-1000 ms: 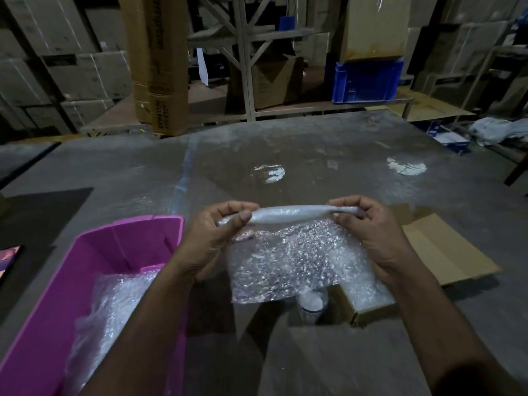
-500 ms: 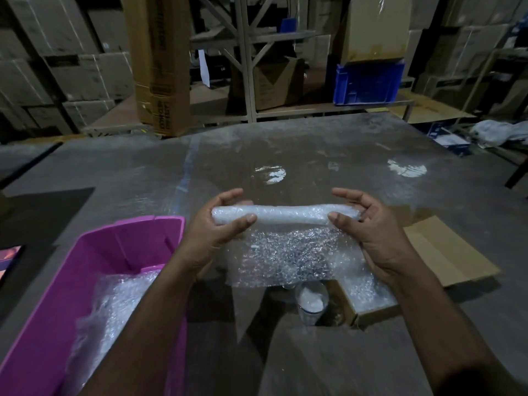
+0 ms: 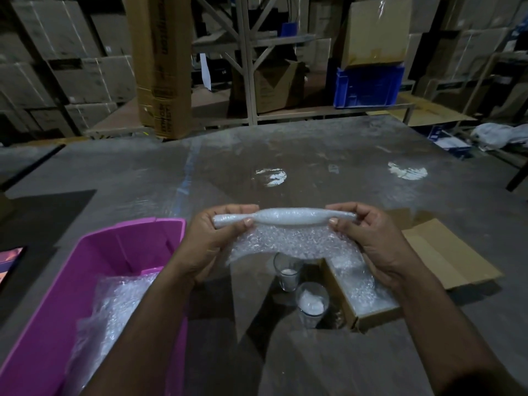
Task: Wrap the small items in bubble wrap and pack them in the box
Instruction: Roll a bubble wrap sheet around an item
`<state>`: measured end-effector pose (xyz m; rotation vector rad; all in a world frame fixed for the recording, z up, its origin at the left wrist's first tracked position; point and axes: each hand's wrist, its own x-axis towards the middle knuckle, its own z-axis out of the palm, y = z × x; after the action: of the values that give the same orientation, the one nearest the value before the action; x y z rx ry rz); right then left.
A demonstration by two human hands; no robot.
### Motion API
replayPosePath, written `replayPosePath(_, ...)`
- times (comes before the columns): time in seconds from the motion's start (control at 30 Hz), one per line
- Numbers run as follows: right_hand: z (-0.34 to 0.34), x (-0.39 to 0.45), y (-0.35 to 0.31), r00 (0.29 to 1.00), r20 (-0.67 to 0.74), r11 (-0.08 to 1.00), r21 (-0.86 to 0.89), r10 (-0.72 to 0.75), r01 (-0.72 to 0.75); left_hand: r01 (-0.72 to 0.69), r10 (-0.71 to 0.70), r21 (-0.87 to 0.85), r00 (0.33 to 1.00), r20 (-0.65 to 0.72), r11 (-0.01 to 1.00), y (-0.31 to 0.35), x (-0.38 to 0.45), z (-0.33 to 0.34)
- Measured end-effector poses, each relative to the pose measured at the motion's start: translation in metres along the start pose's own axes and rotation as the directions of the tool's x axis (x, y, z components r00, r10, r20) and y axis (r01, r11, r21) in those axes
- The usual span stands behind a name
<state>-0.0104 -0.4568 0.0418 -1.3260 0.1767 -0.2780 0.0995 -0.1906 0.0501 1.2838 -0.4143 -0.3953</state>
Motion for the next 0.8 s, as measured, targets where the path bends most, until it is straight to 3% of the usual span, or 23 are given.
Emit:
replayPosePath(0.17, 0.0021, -0.0013, -0.0046, 1.0, -0.024, 1.0, -0.029, -0.014, 0.013, -0.001, 0.001, -0.004, 1.0, 0.03, 1.0, 0.0021, -0.0021, 0.0047)
replayPosePath(0.53, 0.0016, 0.0002, -0.0016, 0.997, -0.07, 0.999, -0.044, -0.025, 0.022, -0.053, 0.064, 0.208, 0.997, -0.049, 0.977, -0.0028, 0.0006, 0.0014)
replayPosePath(0.8, 0.0022, -0.0005, 0.0003, 0.996, -0.081, 0.995, -0.089, -0.044, 0.037, -0.048, 0.057, 0.161, 0.997, -0.051, 0.986, -0.0037, -0.0011, 0.005)
